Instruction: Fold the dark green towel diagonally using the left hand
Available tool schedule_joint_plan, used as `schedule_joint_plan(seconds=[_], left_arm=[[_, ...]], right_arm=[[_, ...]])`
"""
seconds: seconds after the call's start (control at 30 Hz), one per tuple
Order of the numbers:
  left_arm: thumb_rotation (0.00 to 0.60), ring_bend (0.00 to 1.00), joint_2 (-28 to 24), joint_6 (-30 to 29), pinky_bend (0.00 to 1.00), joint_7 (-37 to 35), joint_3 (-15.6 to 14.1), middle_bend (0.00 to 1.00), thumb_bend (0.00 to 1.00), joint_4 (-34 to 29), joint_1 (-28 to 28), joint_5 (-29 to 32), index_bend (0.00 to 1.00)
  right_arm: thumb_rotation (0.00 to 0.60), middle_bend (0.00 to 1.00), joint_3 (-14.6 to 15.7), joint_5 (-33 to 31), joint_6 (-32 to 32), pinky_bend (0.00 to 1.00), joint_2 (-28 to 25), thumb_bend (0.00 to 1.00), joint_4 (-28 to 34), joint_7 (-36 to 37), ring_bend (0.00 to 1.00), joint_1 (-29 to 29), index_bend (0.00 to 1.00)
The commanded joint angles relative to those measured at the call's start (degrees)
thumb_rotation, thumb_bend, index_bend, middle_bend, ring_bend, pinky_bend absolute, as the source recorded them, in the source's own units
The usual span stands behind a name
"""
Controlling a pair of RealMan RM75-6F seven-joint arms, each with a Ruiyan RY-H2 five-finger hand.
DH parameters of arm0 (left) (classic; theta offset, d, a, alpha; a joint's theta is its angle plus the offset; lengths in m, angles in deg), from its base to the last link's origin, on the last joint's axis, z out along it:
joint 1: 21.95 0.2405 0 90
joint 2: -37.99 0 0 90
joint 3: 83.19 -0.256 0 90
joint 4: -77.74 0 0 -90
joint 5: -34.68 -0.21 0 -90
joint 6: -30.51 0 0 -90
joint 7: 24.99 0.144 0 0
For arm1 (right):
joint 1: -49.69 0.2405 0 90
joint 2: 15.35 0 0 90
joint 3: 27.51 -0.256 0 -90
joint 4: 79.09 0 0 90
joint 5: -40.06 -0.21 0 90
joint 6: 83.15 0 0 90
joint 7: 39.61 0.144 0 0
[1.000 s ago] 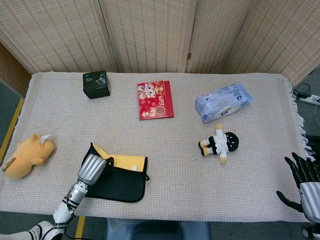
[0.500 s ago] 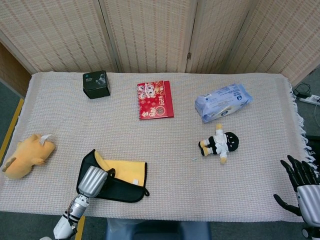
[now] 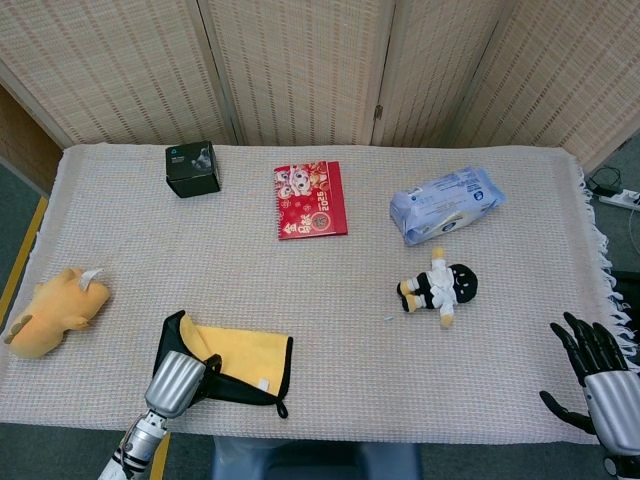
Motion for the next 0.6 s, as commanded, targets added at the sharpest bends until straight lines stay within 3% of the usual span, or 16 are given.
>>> schedule_joint_plan(seconds=[0.03,0.6], left_arm=[[0.600,1.00,0.2,0.2,1.00,-0.3,0.0,1.00,0.48,0.1,0.3,-0.1,0.65],[0.600,1.00,0.8,0.7,1.00,-0.1,0.4,1.00,0.48,0.8,2.3,-1.3,0.65]], right_arm=[[0.600,0.00,0.0,0.2,0.3,0.00,0.0,0.27,0.0,-0.1,0.00,-0.1,0.00],[0.600,0.00,0.3,0.7,0.5,0.00,-0.1,0.27,-0.1,0.1,0.00,0.0,0.00]])
